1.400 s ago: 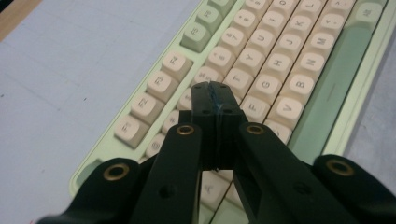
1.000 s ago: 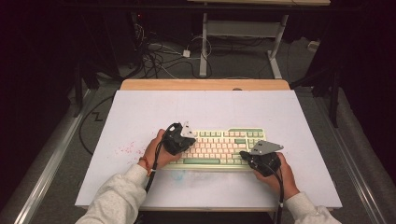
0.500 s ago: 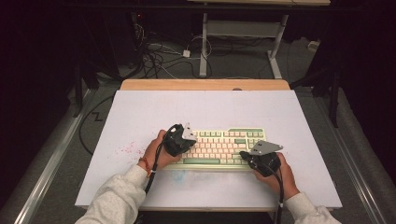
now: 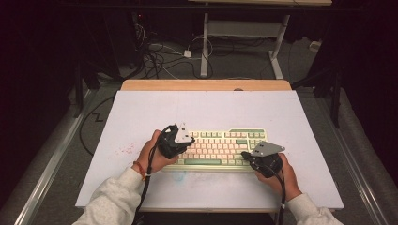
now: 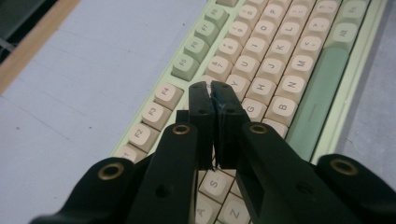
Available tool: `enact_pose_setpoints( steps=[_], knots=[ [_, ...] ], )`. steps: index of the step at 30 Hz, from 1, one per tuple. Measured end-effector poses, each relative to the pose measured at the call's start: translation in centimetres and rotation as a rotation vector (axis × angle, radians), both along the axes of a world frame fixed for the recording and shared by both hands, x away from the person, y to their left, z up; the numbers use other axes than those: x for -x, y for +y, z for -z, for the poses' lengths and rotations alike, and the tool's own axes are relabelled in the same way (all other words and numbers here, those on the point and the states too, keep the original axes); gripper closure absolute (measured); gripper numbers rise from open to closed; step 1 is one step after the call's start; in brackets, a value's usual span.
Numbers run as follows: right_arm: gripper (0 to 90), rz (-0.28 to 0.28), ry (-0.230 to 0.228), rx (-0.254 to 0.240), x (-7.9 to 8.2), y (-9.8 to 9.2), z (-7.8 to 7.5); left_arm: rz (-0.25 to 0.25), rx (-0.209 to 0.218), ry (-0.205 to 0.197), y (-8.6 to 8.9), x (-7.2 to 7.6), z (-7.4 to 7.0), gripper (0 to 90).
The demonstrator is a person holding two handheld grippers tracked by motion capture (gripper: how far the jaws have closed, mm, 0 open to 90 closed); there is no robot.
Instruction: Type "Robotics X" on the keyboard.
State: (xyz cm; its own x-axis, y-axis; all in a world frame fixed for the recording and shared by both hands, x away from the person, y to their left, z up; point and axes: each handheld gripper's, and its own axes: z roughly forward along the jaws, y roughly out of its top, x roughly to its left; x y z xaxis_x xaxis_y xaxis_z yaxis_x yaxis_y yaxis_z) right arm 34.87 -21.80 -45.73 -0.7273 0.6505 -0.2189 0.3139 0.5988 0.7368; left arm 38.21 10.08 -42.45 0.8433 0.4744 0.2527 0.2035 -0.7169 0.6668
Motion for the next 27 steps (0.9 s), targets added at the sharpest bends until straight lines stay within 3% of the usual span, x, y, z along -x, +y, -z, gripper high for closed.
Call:
enact_pose_setpoints(
  steps=[1, 4, 9, 15, 18, 20, 23, 27],
  knots=[
    [90.0, 0.004, -0.004, -0.016, 0.0, -0.2, -0.3, 0.008, 0.034, -0.016, 0.7, 0.5, -0.4, 85.3],
    [90.0, 0.012, -0.020, -0.039, 0.2, -0.6, -0.9, 0.005, 0.060, -0.040, 1.9, 1.1, -0.8, 83.1],
    [90.0, 0.001, -0.033, -0.049, 0.6, -0.6, -1.5, -0.009, 0.072, -0.065, 3.4, 1.6, -0.7, 81.1],
    [90.0, -0.011, -0.048, -0.062, 1.0, -0.5, -2.2, -0.050, 0.075, -0.091, 5.4, 2.3, 0.1, 71.0],
    [90.0, -0.012, -0.050, -0.065, 1.1, -0.5, -2.4, -0.054, 0.083, -0.099, 6.3, 2.6, 0.6, 58.2],
    [90.0, -0.009, -0.051, -0.066, 1.2, -0.5, -2.6, -0.101, 0.085, -0.123, 7.0, 3.1, 1.2, 47.1],
    [90.0, -0.018, -0.058, -0.069, 1.2, -0.4, -2.7, -0.118, 0.103, -0.117, 7.6, 3.6, 1.8, 29.5],
    [90.0, -0.015, -0.060, -0.075, 1.1, -0.2, -3.0, -0.145, 0.124, -0.106, 8.4, 4.0, 2.4, 20.4]
  ],
)
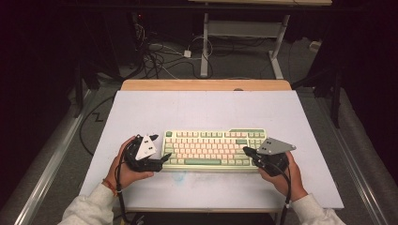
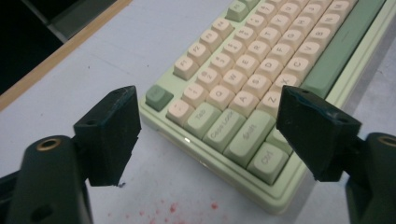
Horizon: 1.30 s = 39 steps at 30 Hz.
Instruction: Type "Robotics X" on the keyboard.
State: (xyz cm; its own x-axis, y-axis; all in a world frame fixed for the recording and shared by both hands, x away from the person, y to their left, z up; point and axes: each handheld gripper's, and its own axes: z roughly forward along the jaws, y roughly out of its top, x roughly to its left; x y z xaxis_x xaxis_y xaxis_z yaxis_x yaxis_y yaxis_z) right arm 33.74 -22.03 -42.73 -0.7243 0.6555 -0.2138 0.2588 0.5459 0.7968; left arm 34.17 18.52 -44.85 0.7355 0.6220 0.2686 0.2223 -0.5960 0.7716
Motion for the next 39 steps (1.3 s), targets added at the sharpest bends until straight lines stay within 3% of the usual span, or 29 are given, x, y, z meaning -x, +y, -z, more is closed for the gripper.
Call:
enact_pose_setpoints(
  steps=[1, 7, 11, 14, 18, 24, 32, 35, 39],
  knots=[
    [90.0, -0.006, -0.003, 0.000, -0.1, 0.1, -0.1, -0.025, 0.004, -0.003, 0.5, 0.5, 0.4, 20.4],
    [90.0, -0.021, -0.005, -0.001, -0.6, 1.1, -0.5, -0.058, -0.005, 0.017, 1.8, 1.6, 1.3, 18.1],
    [90.0, -0.027, 0.016, 0.004, -1.5, 2.2, -0.3, -0.098, -0.033, 0.019, 3.0, 2.5, 1.8, 18.0],
    [90.0, -0.040, 0.029, 0.023, -2.3, 3.4, 0.0, -0.110, -0.016, 0.031, 3.4, 2.8, 2.0, 17.5],
    [90.0, -0.044, 0.062, 0.038, -3.4, 5.0, 0.7, -0.106, -0.017, 0.040, 3.4, 2.9, 2.1, 17.5],
    [90.0, -0.049, 0.065, 0.083, -4.7, 6.8, 1.6, -0.097, -0.038, 0.053, 3.2, 2.9, 2.4, 18.0],
    [90.0, -0.049, 0.090, 0.094, -5.4, 8.0, 2.3, -0.093, -0.045, 0.066, 3.0, 2.8, 2.5, 18.1],
    [90.0, -0.047, 0.121, 0.146, -5.8, 8.3, 2.9, -0.088, -0.050, 0.070, 2.9, 2.9, 2.5, 18.2],
    [90.0, -0.051, 0.106, 0.142, -5.7, 8.3, 2.8, -0.090, -0.050, 0.072, 2.9, 2.8, 2.6, 18.2]
  ],
)
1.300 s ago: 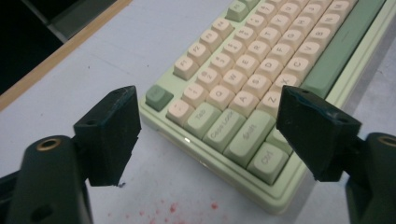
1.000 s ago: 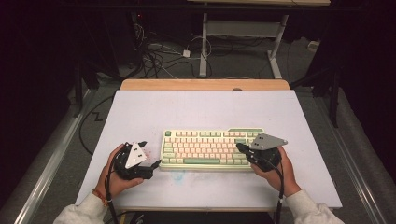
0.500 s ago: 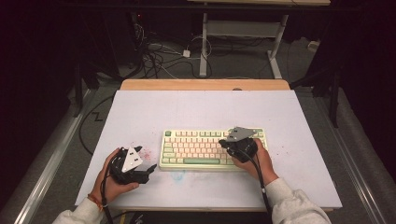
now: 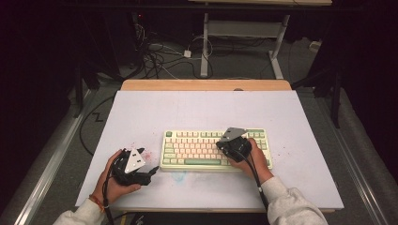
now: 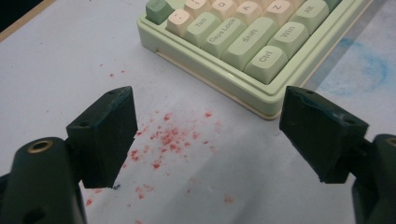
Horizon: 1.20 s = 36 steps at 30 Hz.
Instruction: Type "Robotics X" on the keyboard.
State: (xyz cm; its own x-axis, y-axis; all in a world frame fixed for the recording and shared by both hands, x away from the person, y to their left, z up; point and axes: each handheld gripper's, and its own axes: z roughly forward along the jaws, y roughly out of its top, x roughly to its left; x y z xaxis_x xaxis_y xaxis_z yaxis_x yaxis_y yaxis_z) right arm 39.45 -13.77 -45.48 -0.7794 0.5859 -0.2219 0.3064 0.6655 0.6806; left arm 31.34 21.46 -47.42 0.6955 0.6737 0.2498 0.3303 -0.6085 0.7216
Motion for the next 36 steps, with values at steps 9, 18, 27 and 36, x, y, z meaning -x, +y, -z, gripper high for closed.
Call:
enact_pose_setpoints(
  steps=[9, 18, 27, 36],
  knots=[
    [90.0, -0.003, -0.037, -0.091, 1.0, -1.1, -1.6, 0.003, -0.005, 0.006, -0.1, -0.1, 0.1, 18.2],
    [84.4, -0.006, -0.094, -0.162, 2.4, -2.3, -3.0, -0.002, -0.006, 0.008, -0.1, -0.1, 0.2, 18.7],
    [60.3, 0.030, -0.147, -0.235, 3.9, -4.3, -4.1, 0.000, -0.001, 0.010, 0.0, 0.0, 0.1, 18.8],
    [37.0, 0.085, -0.204, -0.236, 5.4, -6.2, -4.0, -0.002, -0.001, 0.008, 0.0, 0.0, 0.0, 18.8]
  ],
)
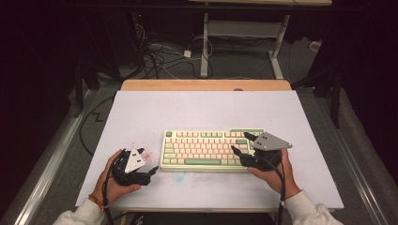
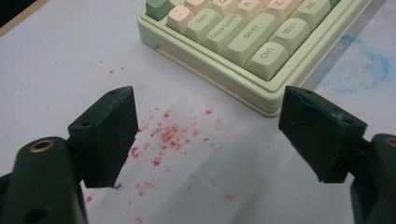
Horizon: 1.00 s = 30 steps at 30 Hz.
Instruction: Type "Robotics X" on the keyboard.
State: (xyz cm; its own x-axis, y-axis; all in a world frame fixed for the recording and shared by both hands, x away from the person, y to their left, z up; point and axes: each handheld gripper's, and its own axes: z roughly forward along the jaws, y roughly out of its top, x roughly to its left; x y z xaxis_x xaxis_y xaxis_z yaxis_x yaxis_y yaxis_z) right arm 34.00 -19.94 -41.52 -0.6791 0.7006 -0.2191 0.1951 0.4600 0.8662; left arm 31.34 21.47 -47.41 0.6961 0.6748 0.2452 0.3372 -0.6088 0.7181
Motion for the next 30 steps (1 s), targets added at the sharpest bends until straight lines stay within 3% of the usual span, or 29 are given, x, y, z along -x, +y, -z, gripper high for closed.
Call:
enact_pose_setpoints(
  steps=[5, 11, 20, 25, 26, 28, 29, 30],
  knots=[
    [31.7, 0.032, -0.013, -0.002, 0.8, -1.0, 0.4, -0.012, 0.006, -0.012, 0.0, 0.1, -0.2, 20.6],
    [29.6, 0.051, -0.031, -0.005, 1.8, -2.0, 1.1, 0.008, 0.024, -0.013, 0.2, 0.2, -0.5, 24.1],
    [29.3, 0.097, -0.030, 0.042, 3.0, -3.5, 2.3, 0.000, 0.042, -0.001, 0.3, 0.2, -0.7, 28.3],
    [29.0, 0.107, -0.023, 0.035, 3.6, -4.2, 2.9, 0.012, 0.050, 0.015, 0.3, 0.2, -0.8, 39.2],
    [29.1, 0.113, -0.026, 0.046, 3.8, -4.5, 3.1, 0.016, 0.051, 0.020, 0.3, 0.1, -0.9, 49.0],
    [29.1, 0.117, -0.026, 0.048, 4.0, -4.8, 3.2, 0.025, 0.056, 0.036, 0.2, 0.0, -1.0, 59.9],
    [29.1, 0.117, -0.026, 0.048, 4.0, -4.8, 3.2, 0.033, 0.061, 0.047, 0.2, 0.0, -1.0, 59.9],
    [29.1, 0.117, -0.024, 0.051, 4.0, -4.9, 3.3, 0.042, 0.061, 0.054, 0.1, 0.0, -1.1, 65.4]
  ],
)
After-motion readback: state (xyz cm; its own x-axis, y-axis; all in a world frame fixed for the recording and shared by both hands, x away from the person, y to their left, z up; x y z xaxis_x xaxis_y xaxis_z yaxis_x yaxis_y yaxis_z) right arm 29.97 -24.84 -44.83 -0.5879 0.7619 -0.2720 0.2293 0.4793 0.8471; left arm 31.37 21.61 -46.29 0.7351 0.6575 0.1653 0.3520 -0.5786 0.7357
